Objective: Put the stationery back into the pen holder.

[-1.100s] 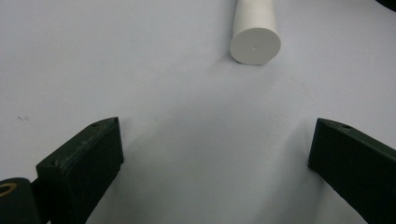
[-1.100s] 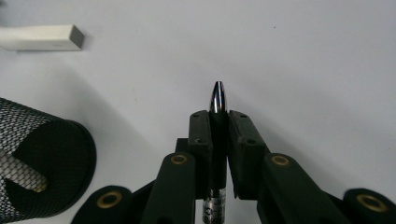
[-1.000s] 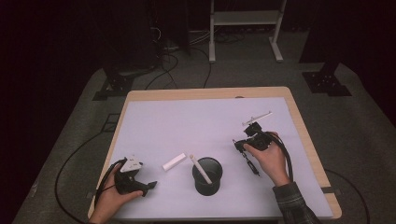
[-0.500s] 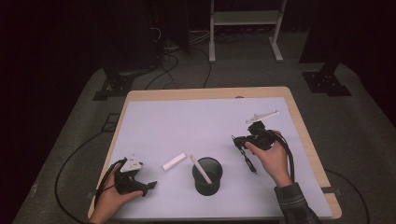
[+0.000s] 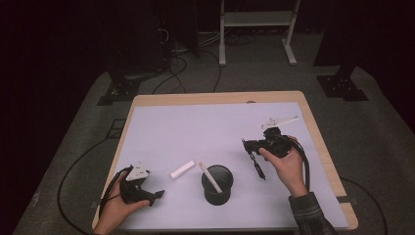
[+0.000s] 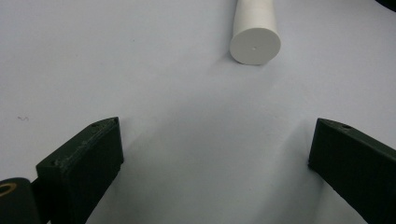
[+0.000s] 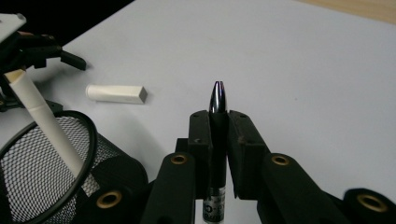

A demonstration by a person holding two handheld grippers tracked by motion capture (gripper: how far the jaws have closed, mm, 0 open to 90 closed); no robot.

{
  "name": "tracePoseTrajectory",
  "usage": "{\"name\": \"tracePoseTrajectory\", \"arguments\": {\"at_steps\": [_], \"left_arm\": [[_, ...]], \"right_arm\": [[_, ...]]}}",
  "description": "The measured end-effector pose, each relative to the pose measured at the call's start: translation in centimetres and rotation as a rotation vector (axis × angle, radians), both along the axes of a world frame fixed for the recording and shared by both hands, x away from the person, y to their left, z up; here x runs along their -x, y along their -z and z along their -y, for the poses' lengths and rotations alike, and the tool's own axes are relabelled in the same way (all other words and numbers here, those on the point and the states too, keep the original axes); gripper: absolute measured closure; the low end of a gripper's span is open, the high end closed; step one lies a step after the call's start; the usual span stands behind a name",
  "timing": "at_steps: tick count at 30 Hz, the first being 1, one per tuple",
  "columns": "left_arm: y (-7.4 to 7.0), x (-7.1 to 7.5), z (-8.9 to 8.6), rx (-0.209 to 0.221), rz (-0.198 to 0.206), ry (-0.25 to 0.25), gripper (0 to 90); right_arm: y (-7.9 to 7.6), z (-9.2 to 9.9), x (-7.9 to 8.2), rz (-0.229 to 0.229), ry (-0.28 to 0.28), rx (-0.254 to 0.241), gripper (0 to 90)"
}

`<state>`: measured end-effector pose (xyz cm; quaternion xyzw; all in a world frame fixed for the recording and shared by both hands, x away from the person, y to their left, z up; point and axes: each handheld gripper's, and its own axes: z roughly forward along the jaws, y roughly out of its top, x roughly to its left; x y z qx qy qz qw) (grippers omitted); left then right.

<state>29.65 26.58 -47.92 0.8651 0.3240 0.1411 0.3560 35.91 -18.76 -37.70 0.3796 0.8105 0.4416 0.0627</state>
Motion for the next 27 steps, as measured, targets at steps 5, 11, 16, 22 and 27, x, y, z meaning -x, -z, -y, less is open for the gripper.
{"name": "tracePoseTrajectory", "arguments": {"at_steps": [5, 11, 16, 22, 27], "left_arm": [[0.0, 0.0, 0.0, -0.002, 0.000, 0.001, 2.1], [0.0, 0.0, 0.0, -0.001, -0.002, 0.001, 2.1], [0.0, 0.0, 0.0, -0.001, -0.001, 0.000, 2.1], [0.0, 0.0, 0.0, -0.003, -0.003, 0.001, 2.1], [0.0, 0.0, 0.0, -0.002, -0.003, 0.001, 2.1]], "right_arm": [[-0.8, 0.0, 0.5, 0.041, -0.020, -0.030, 79.4], [-1.5, -0.2, 1.1, 0.079, -0.039, -0.056, 79.4], [-2.1, -0.3, 1.6, 0.104, -0.053, -0.075, 79.3], [-2.9, -0.5, 2.2, 0.142, -0.072, -0.106, 79.4], [-3.6, -0.9, 2.8, 0.171, -0.098, -0.134, 79.3]]}}
